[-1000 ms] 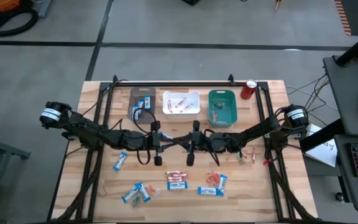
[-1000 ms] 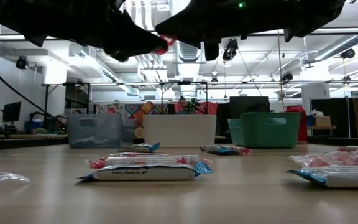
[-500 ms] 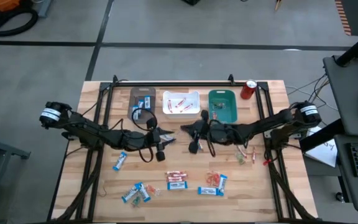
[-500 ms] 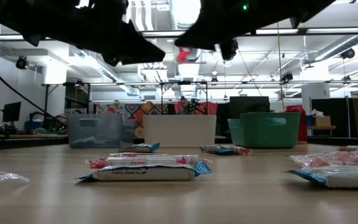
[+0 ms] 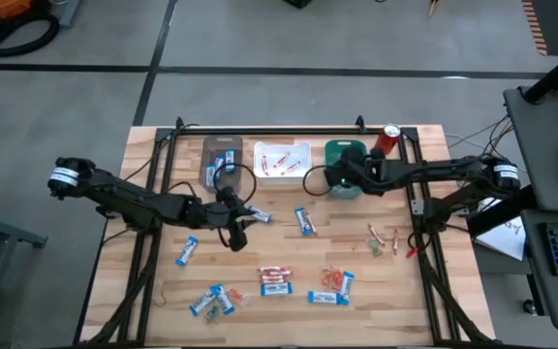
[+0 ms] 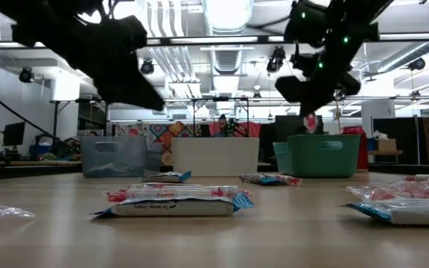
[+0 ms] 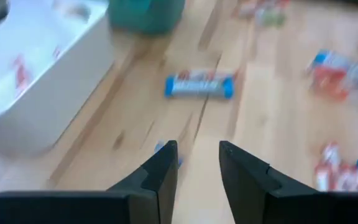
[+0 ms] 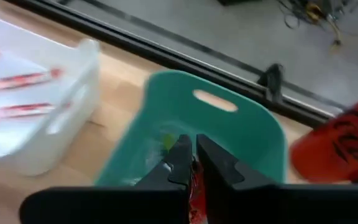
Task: Sort candy
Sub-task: Put the transparent candy into the green bin
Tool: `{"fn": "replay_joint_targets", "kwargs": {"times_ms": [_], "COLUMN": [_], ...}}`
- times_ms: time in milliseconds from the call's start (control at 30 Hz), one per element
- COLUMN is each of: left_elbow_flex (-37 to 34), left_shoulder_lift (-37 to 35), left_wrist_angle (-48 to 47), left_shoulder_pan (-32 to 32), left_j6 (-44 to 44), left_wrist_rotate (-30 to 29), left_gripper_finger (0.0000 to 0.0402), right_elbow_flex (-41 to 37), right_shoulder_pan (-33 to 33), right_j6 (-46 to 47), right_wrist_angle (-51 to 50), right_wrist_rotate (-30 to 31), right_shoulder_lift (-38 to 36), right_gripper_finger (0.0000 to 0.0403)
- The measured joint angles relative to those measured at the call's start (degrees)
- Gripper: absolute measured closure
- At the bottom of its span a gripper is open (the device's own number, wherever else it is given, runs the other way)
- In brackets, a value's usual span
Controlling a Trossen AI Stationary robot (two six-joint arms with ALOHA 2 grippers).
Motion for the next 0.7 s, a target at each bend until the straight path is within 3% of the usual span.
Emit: {"fn": "replay_joint_targets", "kwargs": {"times_ms": [200,400,567,700], "left_elbow_flex": [7.8,14.4,16.5,13.9], "left_shoulder_lift": [-1.8,-0.6,0.5,1.2], "left_wrist_angle": [-26.9,-48.3,-61.7,-65.1], "left_shoulder_pan": [0.4,0.3,0.2,-0.9], "left_j6": [-5.2,-9.0,-17.4,-26.8], "left_wrist_rotate": [-0.7,2.5,7.4,13.5], "left_gripper_finger": [0.0308,0.0273,0.022,0.0178], "right_elbow_flex": [-0.4,-0.5,-0.5,-0.5], "right_shoulder_pan": [-1.9,-1.9,-1.5,-0.5], "right_j6": [0.5,2.0,2.2,2.6], "right_wrist_angle": [0.3,0.6,0.7,1.0], "right_wrist_rotate": [-1.3,-1.3,-1.3,-1.3], "right_shoulder_lift": [1.7,2.4,1.7,1.6], "right_gripper_finger": [0.0356,0.0286,0.0251,0.0232]}}
